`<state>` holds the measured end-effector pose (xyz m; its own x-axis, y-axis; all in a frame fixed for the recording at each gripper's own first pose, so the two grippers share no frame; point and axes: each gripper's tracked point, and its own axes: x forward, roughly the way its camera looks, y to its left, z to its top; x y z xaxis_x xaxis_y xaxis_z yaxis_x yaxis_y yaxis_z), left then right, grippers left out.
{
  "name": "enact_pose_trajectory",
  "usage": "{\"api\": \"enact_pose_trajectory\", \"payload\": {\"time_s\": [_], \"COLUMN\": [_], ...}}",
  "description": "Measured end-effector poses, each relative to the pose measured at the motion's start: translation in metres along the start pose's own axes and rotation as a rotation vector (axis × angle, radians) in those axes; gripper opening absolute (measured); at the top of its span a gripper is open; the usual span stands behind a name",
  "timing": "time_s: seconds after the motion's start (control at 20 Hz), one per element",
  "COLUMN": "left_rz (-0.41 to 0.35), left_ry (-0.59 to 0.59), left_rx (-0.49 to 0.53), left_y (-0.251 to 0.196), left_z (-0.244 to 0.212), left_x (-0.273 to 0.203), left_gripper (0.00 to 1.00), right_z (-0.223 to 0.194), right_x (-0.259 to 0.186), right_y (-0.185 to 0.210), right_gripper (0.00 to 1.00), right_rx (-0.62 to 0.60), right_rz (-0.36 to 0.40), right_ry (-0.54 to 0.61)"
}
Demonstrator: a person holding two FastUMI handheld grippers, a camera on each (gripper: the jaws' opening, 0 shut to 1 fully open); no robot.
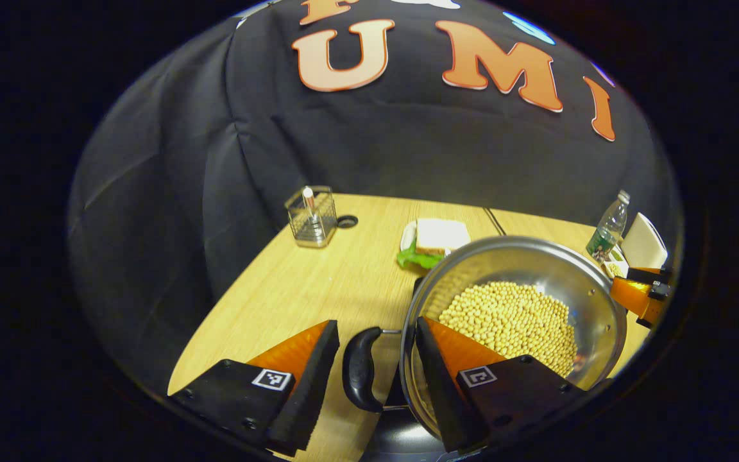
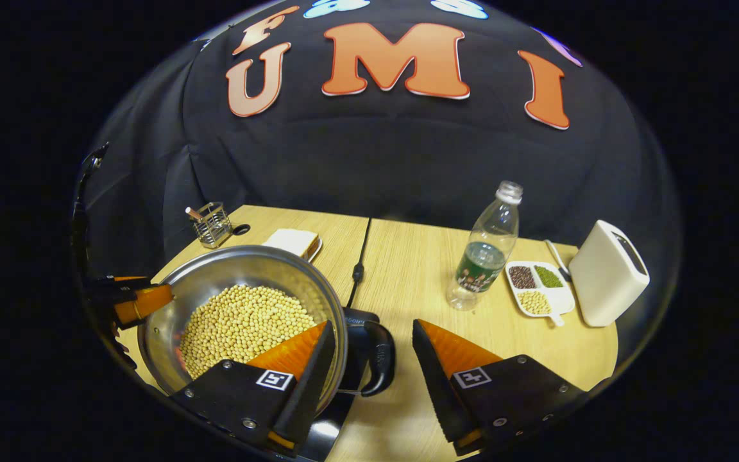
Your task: First push the handle of the pot to place it horizontally, then grasp the pot with both hands and set it on the induction cooktop.
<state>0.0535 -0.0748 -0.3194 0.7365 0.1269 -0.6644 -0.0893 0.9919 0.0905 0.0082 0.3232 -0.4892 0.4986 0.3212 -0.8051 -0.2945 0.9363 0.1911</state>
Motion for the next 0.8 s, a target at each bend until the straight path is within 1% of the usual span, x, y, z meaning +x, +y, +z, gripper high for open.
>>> {"api": "enact_pose_trajectory", "payload": {"time_s": [0.05, 0.1, 0.15, 0.25, 0.3, 0.35, 0.4, 0.5, 0.55, 0.6, 0.65, 0.7, 0.8], "left_rz": [0.009, -0.007, -0.033, -0.053, -0.057, -0.065, -0.084, -0.114, -0.109, -0.103, -0.1, -0.103, -0.104], "left_ry": [-0.042, -0.08, -0.109, -0.163, -0.202, -0.24, -0.28, -0.377, -0.427, -0.475, -0.522, -0.572, -0.661], "left_rx": [0.002, 0.006, 0.011, 0.031, 0.035, 0.032, 0.025, 0.013, 0.009, 0.006, 0.006, -0.003, -0.022], "left_y": [0.001, -0.003, -0.008, -0.013, -0.015, -0.018, -0.024, -0.032, -0.03, -0.028, -0.026, -0.025, -0.024], "left_z": [0.013, 0.025, 0.035, 0.056, 0.072, 0.088, 0.104, 0.137, 0.155, 0.172, 0.187, 0.204, 0.236], "left_x": [-0.006, -0.014, -0.022, -0.04, -0.05, -0.065, -0.081, -0.113, -0.128, -0.144, -0.162, -0.184, -0.231], "left_gripper": [0.81, 0.83, 0.82, 0.88, 0.92, 0.88, 0.92, 0.92, 0.92, 0.95, 0.95, 0.91, 0.92], "right_z": [0.009, 0.018, 0.023, 0.037, 0.049, 0.062, 0.076, 0.104, 0.117, 0.129, 0.139, 0.147, 0.164], "right_x": [-0.007, -0.018, -0.029, -0.055, -0.069, -0.087, -0.103, -0.14, -0.162, -0.181, -0.2, -0.219, -0.255], "right_y": [-0.005, -0.012, -0.017, -0.033, -0.044, -0.057, -0.067, -0.086, -0.1, -0.112, -0.123, -0.131, -0.145], "right_gripper": [0.77, 0.79, 0.8, 0.84, 0.87, 0.88, 0.9, 0.94, 0.94, 0.94, 0.94, 0.94, 0.93], "right_rx": [-0.003, -0.008, -0.018, -0.04, -0.043, -0.039, -0.032, -0.023, -0.026, -0.031, -0.041, -0.05, -0.07], "right_rz": [-0.002, -0.005, 0.0, 0.003, -0.01, -0.02, -0.028, -0.033, -0.044, -0.067, -0.086, -0.103, -0.122], "right_ry": [-0.031, -0.057, -0.066, -0.101, -0.132, -0.168, -0.21, -0.306, -0.352, -0.399, -0.443, -0.485, -0.554]}}
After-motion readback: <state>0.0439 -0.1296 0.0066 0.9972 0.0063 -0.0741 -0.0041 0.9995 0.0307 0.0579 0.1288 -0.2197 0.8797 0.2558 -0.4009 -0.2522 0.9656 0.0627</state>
